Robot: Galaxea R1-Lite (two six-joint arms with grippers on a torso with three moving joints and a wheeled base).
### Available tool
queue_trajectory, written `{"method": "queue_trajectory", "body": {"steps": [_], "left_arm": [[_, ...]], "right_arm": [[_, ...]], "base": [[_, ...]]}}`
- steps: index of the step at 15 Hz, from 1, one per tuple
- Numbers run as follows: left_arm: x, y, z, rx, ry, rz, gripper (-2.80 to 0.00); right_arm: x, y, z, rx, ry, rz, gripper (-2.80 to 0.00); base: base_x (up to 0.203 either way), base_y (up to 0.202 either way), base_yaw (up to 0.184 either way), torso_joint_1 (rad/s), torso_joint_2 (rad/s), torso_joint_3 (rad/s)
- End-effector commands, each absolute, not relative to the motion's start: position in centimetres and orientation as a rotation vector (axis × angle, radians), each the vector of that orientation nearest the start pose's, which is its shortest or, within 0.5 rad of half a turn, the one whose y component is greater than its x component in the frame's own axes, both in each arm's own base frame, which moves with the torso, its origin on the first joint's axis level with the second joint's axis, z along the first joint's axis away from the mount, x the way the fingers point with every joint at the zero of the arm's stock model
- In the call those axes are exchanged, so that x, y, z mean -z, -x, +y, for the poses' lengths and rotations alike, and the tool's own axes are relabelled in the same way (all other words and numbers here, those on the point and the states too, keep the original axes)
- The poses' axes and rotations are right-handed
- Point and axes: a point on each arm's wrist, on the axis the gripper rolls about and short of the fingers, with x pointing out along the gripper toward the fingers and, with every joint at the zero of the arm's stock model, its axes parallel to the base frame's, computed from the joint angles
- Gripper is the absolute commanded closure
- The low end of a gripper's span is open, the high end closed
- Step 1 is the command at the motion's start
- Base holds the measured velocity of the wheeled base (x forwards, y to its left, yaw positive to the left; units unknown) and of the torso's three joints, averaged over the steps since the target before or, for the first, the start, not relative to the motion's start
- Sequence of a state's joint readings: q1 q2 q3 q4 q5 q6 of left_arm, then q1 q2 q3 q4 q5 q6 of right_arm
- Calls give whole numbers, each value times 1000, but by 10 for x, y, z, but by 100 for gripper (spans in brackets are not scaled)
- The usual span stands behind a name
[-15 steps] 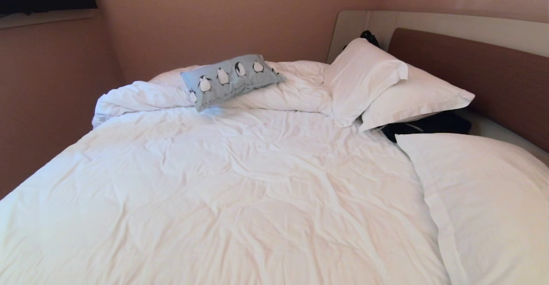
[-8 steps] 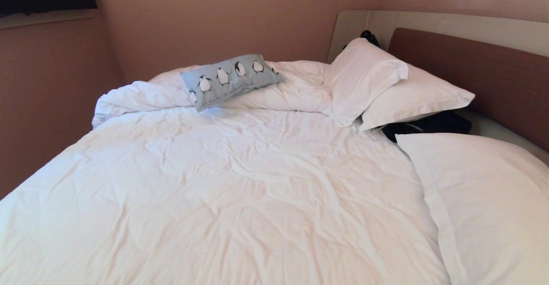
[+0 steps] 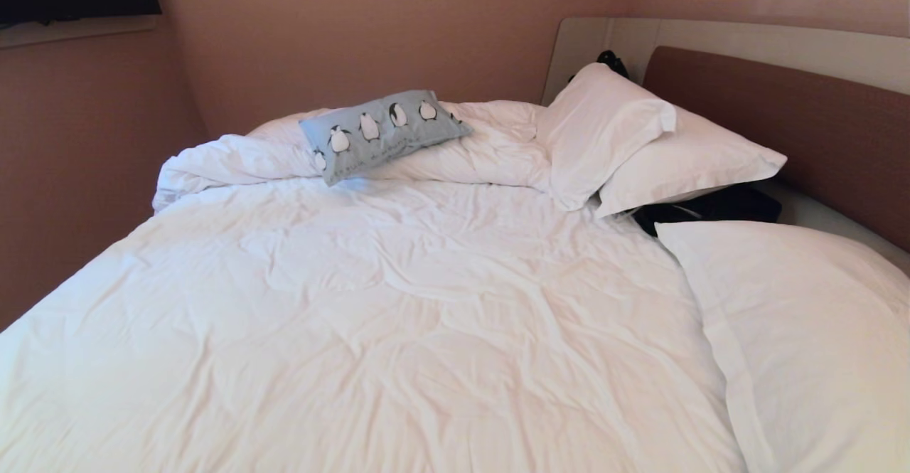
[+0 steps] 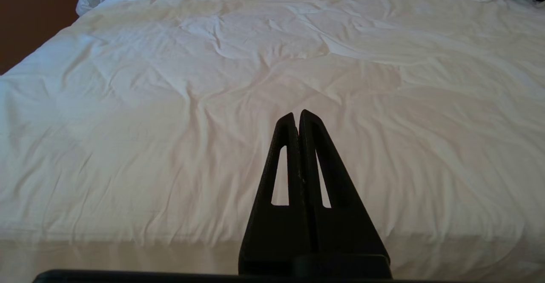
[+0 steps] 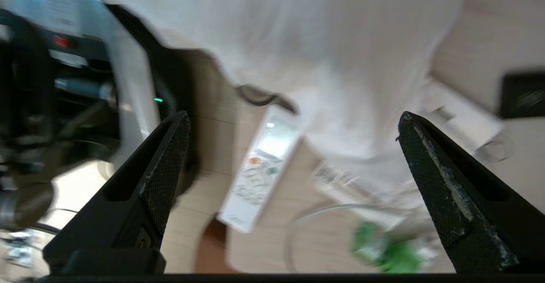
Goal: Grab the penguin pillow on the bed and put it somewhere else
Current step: Place the pillow at the bedside
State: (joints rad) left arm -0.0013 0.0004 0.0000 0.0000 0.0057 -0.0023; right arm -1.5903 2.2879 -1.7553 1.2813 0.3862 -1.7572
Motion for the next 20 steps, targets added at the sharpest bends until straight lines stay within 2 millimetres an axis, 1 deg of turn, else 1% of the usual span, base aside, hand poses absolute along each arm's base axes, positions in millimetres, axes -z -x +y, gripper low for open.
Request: {"method": "queue_trajectory", "body": {"steps": [1,5,9,14,17,18,20], "left_arm": [[-75,23,0,-5,2,1,0],[-75,23,0,-5,2,2,0],[-75,23,0,-5,2,1,0],[-75,23,0,-5,2,2,0],[-75,23,0,-5,2,1,0],[-75,23,0,-5,2,0,0],[-75,23,0,-5,2,1,0]], "right_arm": [[-95,-12,-373,-233,24,1161,-280],[-81,-25,-376,-351,109,1159,-280],[-82,-36,-372,-427,166,1168,-280],[-74,-64,-369,-505,186,1157,-280],[-63,-82,-370,-546,184,1154,-280],[-57,-88,-370,-557,165,1157,-280],[-46,-92,-373,-555,147,1161,-280]], "base": [[0,0,0,0,0,0],[0,0,0,0,0,0],[0,0,0,0,0,0],[0,0,0,0,0,0],[0,0,0,0,0,0],[0,0,0,0,0,0],[0,0,0,0,0,0]]}}
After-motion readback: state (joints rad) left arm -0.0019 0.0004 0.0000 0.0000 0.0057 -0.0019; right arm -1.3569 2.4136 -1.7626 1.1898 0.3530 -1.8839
